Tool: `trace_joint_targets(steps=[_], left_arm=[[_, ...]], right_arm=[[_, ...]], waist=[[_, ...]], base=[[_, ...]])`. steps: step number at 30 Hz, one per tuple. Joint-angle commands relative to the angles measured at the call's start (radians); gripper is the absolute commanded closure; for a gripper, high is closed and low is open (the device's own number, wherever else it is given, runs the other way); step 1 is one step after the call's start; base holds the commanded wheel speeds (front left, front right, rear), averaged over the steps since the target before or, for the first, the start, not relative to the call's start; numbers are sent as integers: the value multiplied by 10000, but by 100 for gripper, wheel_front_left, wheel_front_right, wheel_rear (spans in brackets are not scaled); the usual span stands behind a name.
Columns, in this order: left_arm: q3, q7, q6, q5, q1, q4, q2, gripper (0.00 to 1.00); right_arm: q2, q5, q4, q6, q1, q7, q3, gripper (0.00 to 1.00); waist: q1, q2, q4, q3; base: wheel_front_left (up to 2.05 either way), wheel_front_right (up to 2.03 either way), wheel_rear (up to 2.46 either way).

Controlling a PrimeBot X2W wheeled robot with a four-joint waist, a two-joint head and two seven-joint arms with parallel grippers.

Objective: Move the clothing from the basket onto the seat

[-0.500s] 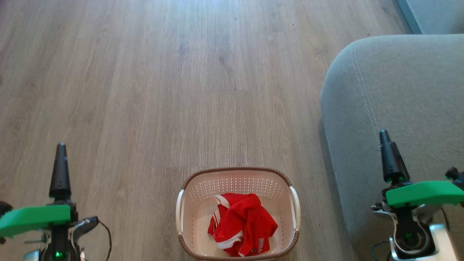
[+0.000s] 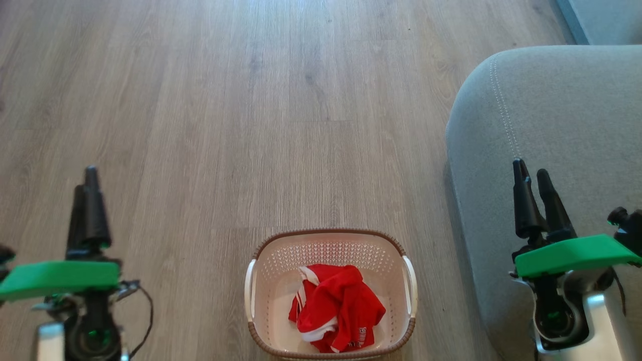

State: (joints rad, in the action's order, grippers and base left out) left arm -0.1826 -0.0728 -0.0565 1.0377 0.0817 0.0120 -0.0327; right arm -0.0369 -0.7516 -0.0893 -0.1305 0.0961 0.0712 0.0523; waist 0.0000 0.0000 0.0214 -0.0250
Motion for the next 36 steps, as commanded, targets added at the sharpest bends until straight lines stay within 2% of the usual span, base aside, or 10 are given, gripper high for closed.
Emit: trace_joint_targets(steps=[1,10,21,26,36], left_arm=[[45,-108,127,-488,414,-591,-110,0],[1418,-375,1051,-2885,268,-1316,-119,0],[2606,-702,1538,-5468,218,-1408,-236,0],[3115,-851,1840,-6048,100,-787,-403,0],[3725,-1119,2413,-7011,102,-488,-536,0]], right_arm=[[-99,396,488,-2,528,137,-171,0],[-104,1681,776,-2,544,402,-313,0],[-110,3431,587,-2,541,727,-583,0],[-113,4171,207,-2,540,874,-720,0],[-118,4988,-526,-2,581,1140,-609,0]], waist=[[0,0,8,5],[0,0,20,-24],[0,0,-33,-86],[0,0,-89,-103],[0,0,-137,-114]], base=[[0,0,0],[0,0,0],[0,0,0],[0,0,0],[0,0,0]])
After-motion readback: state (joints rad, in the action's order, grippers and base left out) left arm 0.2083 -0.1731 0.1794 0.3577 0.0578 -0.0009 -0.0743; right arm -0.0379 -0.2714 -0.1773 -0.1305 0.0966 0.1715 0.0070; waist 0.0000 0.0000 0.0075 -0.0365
